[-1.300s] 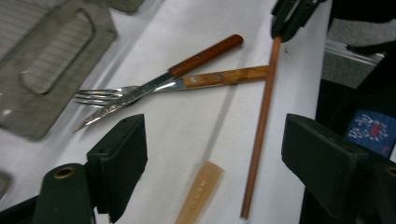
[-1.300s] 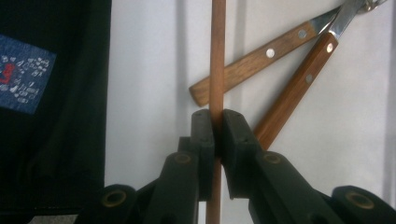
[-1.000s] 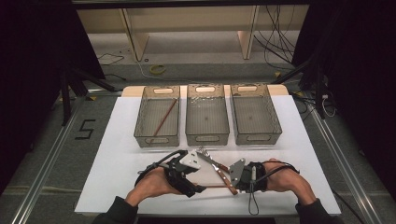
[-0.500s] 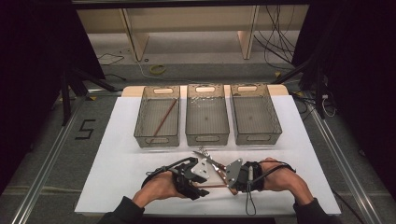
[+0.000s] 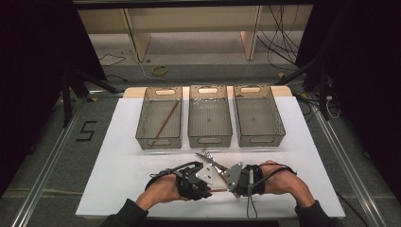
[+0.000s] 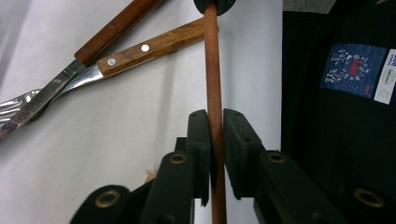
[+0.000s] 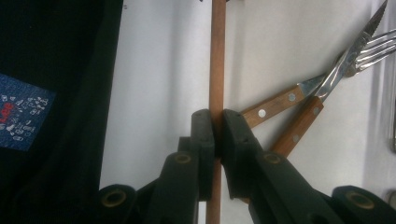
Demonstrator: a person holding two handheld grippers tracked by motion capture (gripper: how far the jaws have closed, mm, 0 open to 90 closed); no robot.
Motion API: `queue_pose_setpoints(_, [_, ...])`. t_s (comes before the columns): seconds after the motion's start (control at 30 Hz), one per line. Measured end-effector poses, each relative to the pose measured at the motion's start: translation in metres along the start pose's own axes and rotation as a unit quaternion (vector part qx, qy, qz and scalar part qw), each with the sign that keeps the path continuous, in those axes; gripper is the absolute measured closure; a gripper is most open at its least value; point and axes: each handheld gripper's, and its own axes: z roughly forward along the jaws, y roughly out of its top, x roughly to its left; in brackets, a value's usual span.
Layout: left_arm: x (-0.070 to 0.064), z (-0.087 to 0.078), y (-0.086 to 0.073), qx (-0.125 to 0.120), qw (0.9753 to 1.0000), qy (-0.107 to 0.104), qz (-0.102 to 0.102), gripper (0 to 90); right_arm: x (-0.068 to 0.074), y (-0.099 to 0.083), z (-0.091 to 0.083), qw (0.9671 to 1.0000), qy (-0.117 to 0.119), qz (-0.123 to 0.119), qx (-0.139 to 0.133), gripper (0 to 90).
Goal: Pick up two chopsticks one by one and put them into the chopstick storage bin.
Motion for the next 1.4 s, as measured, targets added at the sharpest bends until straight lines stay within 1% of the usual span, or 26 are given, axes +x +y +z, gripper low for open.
queue_pose_setpoints(0.07, [0.001, 0.000, -0.001, 0.002, 1.0000, -0.002, 0.002, 82.1, -0.001, 0.000, 0.000, 1.0000, 0.000, -0.008, 0.003, 84.3])
queue_pose_setpoints(0.17, [0.000, 0.001, -0.001, 0.005, 1.0000, -0.003, 0.002, 82.7, 0.000, 0.000, 0.000, 1.0000, 0.002, -0.006, 0.001, 84.3])
queue_pose_setpoints(0.3, [0.000, 0.001, -0.003, 0.002, 1.0000, 0.001, 0.004, 83.3, 0.000, 0.000, 0.000, 1.0000, 0.000, -0.006, 0.001, 84.1])
queue_pose_setpoints(0.37, [0.001, 0.000, -0.003, 0.000, 1.0000, 0.004, 0.001, 83.5, 0.000, 0.000, -0.001, 1.0000, -0.003, -0.005, -0.001, 83.5])
queue_pose_setpoints(0.43, [0.002, -0.002, -0.005, -0.002, 1.0000, 0.004, 0.000, 83.6, 0.001, 0.000, -0.002, 0.9998, -0.004, 0.016, -0.010, 82.0])
queue_pose_setpoints(0.47, [0.002, -0.003, -0.006, -0.002, 0.9999, 0.011, -0.006, 83.7, 0.000, -0.001, -0.005, 0.9998, -0.006, 0.017, -0.006, 75.9])
queue_pose_setpoints(0.5, [0.004, -0.004, -0.007, 0.000, 0.9999, 0.012, -0.011, 83.7, -0.001, -0.002, -0.007, 0.9995, -0.012, 0.027, -0.012, 70.1])
queue_pose_setpoints(0.57, [0.009, -0.006, -0.011, -0.003, 0.9996, 0.019, -0.019, 83.7, -0.004, -0.006, -0.013, 0.9981, -0.021, 0.051, -0.027, 66.3])
queue_pose_setpoints(0.6, [0.011, -0.007, -0.013, -0.003, 0.9995, 0.021, -0.025, 83.7, -0.006, -0.008, -0.016, 0.9972, -0.029, 0.056, -0.041, 62.2])
queue_pose_setpoints(0.67, [0.015, -0.011, -0.016, -0.007, 0.9989, 0.027, -0.037, 83.7, -0.009, -0.011, -0.021, 0.9933, -0.042, 0.087, -0.064, 57.1])
queue_pose_setpoints(0.7, [0.017, -0.013, -0.018, -0.009, 0.9986, 0.030, -0.043, 83.7, -0.010, -0.013, -0.023, 0.9916, -0.049, 0.096, -0.072, 53.2])
queue_pose_setpoints(0.73, [0.019, -0.015, -0.020, -0.012, 0.9981, 0.035, -0.049, 83.7, -0.012, -0.014, -0.025, 0.9892, -0.052, 0.111, -0.079, 49.4])
queue_pose_setpoints(0.8, [0.024, -0.019, -0.024, -0.017, 0.9969, 0.045, -0.062, 83.7, -0.014, -0.017, -0.026, 0.9837, -0.055, 0.143, -0.094, 45.9])
queue_pose_setpoints(0.83, [0.026, -0.022, -0.026, -0.020, 0.9963, 0.050, -0.067, 83.7, -0.015, -0.018, -0.025, 0.9797, -0.056, 0.162, -0.104, 44.2])
queue_pose_setpoints(0.87, [0.028, -0.024, -0.027, -0.023, 0.9958, 0.051, -0.072, 83.7, -0.015, -0.020, -0.025, 0.9769, -0.054, 0.175, -0.111, 43.8])
queue_pose_setpoints(0.9, [0.029, -0.026, -0.029, -0.028, 0.9950, 0.053, -0.079, 83.7, -0.016, -0.021, -0.024, 0.9752, -0.054, 0.181, -0.116, 43.3])
queue_pose_setpoints(0.97, [0.033, -0.031, -0.033, -0.034, 0.9935, 0.063, -0.089, 83.7, -0.016, -0.024, -0.023, 0.9694, -0.059, 0.204, -0.123, 42.1])
queue_pose_setpoints(1.0, [0.035, -0.034, -0.035, -0.040, 0.9922, 0.066, -0.098, 83.6, -0.016, -0.025, -0.023, 0.9678, -0.064, 0.209, -0.125, 41.7])
queue_pose_setpoints(1.03, [0.037, -0.036, -0.037, -0.040, 0.9913, 0.070, -0.104, 83.7, -0.016, -0.026, -0.022, 0.9648, -0.071, 0.217, -0.130, 41.4])
queue_pose_setpoints(1.07, [0.040, -0.038, -0.039, -0.043, 0.9902, 0.077, -0.109, 83.7, -0.016, -0.027, -0.022, 0.9616, -0.078, 0.225, -0.136, 40.9])
queue_pose_setpoints(1.13, [0.044, -0.041, -0.043, -0.050, 0.9872, 0.087, -0.124, 83.7, -0.015, -0.029, -0.020, 0.9572, -0.083, 0.236, -0.146, 40.1])
queue_pose_setpoints(1.17, [0.047, -0.043, -0.046, -0.052, 0.9861, 0.092, -0.128, 83.7, -0.015, -0.030, -0.019, 0.9541, -0.088, 0.244, -0.149, 39.5])
queue_pose_setpoints(1.2, [0.049, -0.044, -0.048, -0.057, 0.9845, 0.093, -0.137, 83.7, -0.014, -0.032, -0.017, 0.9500, -0.094, 0.256, -0.153, 39.3])
queue_pose_setpoints(1.23, [0.050, -0.045, -0.050, -0.058, 0.9833, 0.098, -0.142, 83.7, -0.014, -0.034, -0.016, 0.9469, -0.094, 0.263, -0.159, 39.1])
queue_pose_setpoints(1.33, [0.056, -0.051, -0.055, -0.066, 0.9792, 0.110, -0.158, 83.7, -0.012, -0.042, -0.014, 0.9337, -0.101, 0.293, -0.179, 38.5])
queue_pose_setpoints(1.4, [0.059, -0.054, -0.057, -0.077, 0.9750, 0.118, -0.172, 83.7, -0.011, -0.048, -0.013, 0.9261, -0.108, 0.309, -0.187, 38.2])
